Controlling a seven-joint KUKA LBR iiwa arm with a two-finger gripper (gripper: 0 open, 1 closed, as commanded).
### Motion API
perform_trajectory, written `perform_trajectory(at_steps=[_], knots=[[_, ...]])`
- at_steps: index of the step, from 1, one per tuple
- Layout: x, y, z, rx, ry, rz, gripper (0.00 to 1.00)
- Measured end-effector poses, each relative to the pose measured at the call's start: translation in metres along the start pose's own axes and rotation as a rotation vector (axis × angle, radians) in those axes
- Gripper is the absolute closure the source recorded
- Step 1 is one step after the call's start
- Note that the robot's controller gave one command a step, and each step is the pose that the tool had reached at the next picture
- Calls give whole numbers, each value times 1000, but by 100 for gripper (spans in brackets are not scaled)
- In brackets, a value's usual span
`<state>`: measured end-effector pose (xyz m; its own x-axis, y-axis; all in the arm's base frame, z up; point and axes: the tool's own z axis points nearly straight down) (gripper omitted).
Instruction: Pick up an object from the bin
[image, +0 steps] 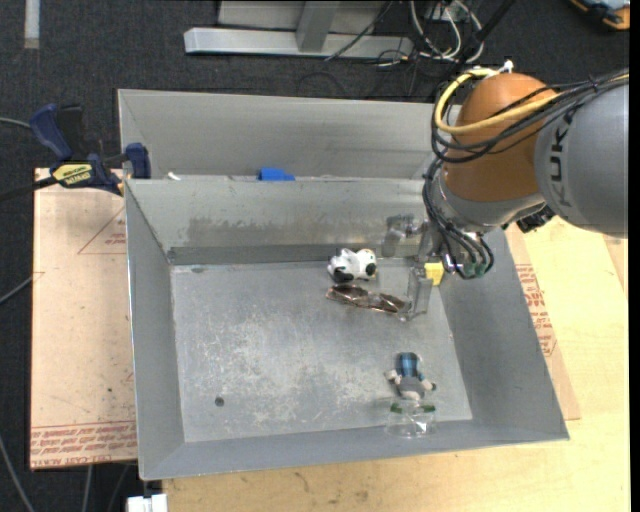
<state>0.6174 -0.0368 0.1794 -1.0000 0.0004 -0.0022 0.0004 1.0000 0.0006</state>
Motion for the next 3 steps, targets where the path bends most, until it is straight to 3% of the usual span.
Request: perform_trajectory(at_steps=[1,2,3], knots=[[-1,2,38,0,-2,274,0],[0,2,70,1,3,311,0],[-8,-4,51,0,0,439,0]])
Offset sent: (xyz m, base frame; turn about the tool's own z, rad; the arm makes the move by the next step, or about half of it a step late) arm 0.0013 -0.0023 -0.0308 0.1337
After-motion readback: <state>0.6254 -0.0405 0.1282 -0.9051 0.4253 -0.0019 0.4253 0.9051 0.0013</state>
